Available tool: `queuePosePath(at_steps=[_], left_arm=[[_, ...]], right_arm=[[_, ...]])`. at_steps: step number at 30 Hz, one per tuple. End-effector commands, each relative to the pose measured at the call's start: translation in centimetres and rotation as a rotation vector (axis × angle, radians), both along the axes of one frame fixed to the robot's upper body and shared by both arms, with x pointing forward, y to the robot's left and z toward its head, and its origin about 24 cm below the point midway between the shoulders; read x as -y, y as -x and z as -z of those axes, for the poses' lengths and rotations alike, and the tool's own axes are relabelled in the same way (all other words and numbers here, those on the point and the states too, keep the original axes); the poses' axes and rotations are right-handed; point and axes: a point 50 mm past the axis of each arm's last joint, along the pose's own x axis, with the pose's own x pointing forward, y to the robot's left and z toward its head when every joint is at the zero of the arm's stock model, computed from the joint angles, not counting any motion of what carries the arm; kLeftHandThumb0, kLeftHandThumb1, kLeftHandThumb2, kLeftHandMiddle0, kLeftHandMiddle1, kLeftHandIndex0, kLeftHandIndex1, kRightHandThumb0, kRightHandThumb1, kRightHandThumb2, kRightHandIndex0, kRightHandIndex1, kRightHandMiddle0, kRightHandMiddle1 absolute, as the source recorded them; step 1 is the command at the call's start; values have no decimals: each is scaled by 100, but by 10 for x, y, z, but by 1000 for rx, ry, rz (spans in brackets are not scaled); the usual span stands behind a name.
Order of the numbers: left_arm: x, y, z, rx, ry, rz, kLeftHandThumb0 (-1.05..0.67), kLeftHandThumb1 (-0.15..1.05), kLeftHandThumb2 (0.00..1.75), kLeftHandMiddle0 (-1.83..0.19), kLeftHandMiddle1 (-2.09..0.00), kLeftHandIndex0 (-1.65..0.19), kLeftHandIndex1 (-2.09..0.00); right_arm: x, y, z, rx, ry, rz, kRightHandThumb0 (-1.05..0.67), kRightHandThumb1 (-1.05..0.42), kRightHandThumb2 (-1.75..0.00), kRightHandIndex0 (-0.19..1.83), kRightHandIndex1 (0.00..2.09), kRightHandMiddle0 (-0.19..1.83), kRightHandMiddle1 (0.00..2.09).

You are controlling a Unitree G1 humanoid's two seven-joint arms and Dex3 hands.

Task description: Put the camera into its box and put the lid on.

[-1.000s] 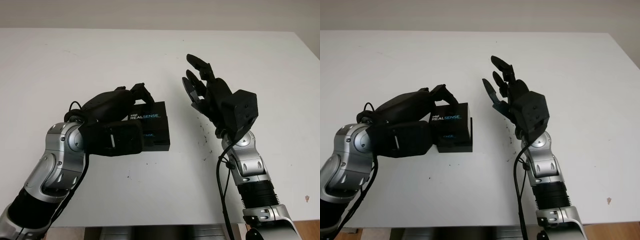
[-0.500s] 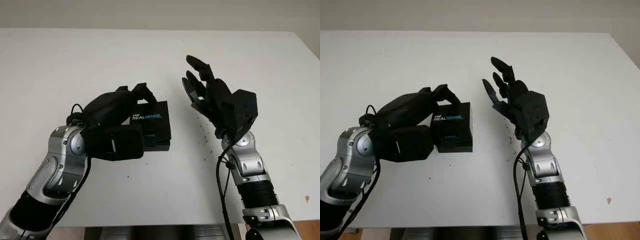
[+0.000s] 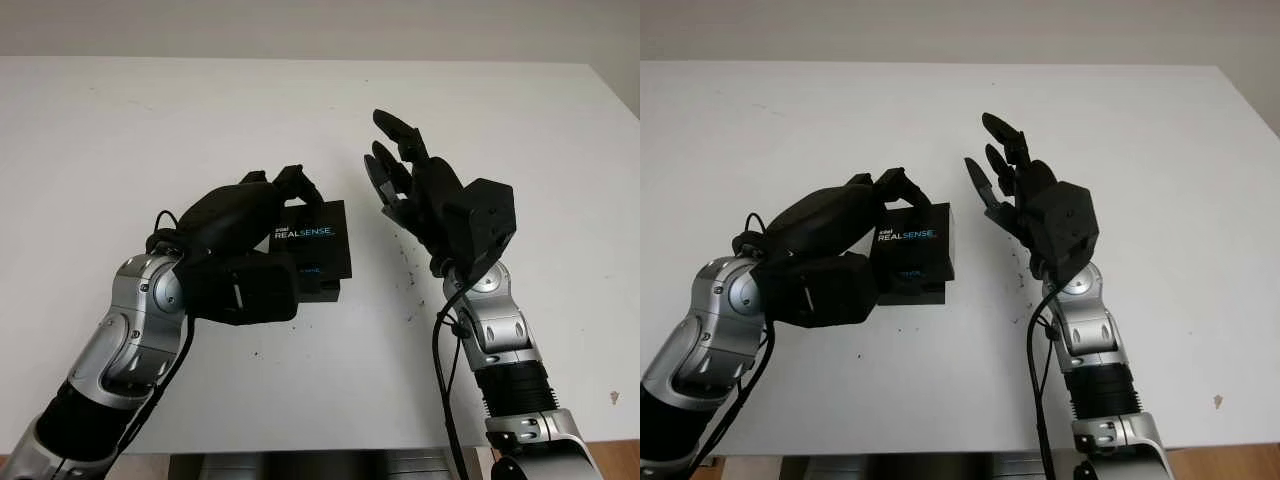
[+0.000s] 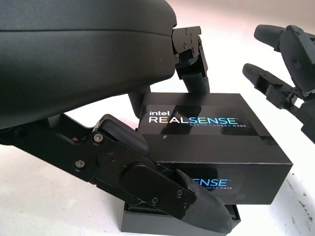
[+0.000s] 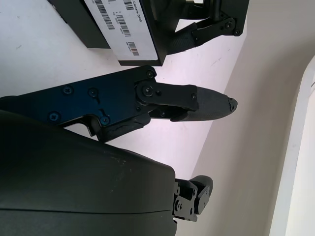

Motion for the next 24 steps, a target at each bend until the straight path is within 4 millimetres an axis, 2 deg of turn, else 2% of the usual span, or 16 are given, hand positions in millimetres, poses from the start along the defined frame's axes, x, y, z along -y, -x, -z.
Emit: queuePosePath(at_steps=[1,9,11,19,22,24], left_arm=[[0,2,3,-11,0,3,-27,105,10,-29,-209,-8,-187],[-3,5,3,-31,-5,-7,-26,105,11,-22,-209,-5,-180],[-4,6,3,-26,-8,-4,-25,105,11,-22,-203,-7,-170],[-9,8,4,-56,-39,-23,-27,105,14,-14,-185,-7,-152],[-10,9,5,-66,-49,-25,-27,105,15,-13,-185,-7,-153],[-10,9,5,-71,-51,-27,-27,105,16,-11,-193,-6,-159]], right_arm=[[1,0,-6,20,1,-1,-63,-105,-48,11,4,-16,52],[0,0,-7,23,-5,-2,-63,-105,-48,12,5,-15,51],[-1,0,-7,26,-4,-1,-64,-105,-48,12,5,-14,51],[-1,1,-7,28,-4,0,-62,-105,-48,12,5,-15,52],[-1,1,-7,30,-3,1,-63,-105,-48,12,5,-15,52],[-1,1,-7,31,-3,0,-63,-105,-48,13,5,-15,52]])
